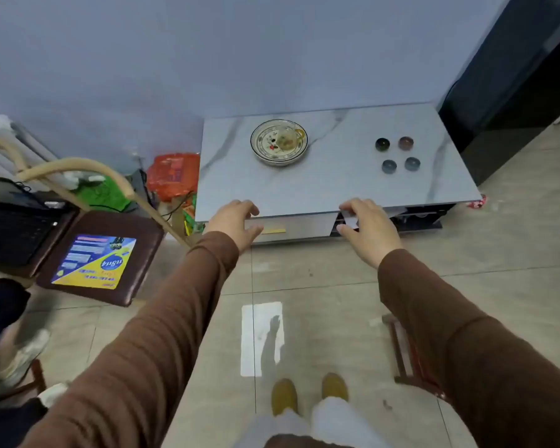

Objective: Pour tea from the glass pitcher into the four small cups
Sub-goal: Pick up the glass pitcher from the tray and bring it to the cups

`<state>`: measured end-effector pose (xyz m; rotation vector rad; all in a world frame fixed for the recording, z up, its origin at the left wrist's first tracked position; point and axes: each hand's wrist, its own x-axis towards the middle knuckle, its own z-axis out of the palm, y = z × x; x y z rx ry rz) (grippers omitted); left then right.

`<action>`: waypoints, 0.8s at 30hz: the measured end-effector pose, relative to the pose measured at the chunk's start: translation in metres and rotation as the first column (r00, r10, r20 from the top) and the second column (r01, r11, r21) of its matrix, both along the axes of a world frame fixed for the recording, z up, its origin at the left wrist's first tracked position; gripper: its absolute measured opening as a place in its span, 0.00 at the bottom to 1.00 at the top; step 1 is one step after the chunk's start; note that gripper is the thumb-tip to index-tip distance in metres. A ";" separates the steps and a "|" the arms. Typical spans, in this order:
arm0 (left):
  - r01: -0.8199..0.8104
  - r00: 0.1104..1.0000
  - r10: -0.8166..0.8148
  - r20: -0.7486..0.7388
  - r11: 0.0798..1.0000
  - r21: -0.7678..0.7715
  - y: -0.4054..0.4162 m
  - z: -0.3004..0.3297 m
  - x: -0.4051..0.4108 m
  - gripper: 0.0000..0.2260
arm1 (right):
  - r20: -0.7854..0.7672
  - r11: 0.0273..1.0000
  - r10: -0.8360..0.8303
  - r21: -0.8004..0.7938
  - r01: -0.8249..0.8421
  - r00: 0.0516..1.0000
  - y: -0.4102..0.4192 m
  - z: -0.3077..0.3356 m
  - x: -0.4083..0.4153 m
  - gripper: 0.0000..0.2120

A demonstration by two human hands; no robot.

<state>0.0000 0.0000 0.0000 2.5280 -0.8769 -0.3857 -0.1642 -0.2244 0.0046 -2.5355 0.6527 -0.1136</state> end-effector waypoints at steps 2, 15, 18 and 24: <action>-0.007 0.999 0.008 -0.031 1.000 0.027 -0.004 -0.010 0.005 0.14 | -0.050 1.000 -0.031 -0.006 0.030 0.998 -0.002 -0.010 0.003 0.16; 0.003 0.991 0.024 -0.135 0.981 0.194 -0.082 -0.067 0.073 0.15 | -0.258 0.998 0.021 0.061 -0.005 0.966 -0.085 -0.074 0.070 0.19; 0.002 0.988 0.031 -0.150 0.978 0.211 -0.100 -0.075 0.096 0.16 | -0.262 0.996 0.046 0.082 -0.026 0.964 -0.104 -0.080 0.099 0.18; -0.017 0.980 0.061 -0.188 0.974 0.225 -0.123 -0.090 0.154 0.16 | -0.302 0.992 0.082 0.120 -0.047 0.950 -0.126 -0.094 0.166 0.19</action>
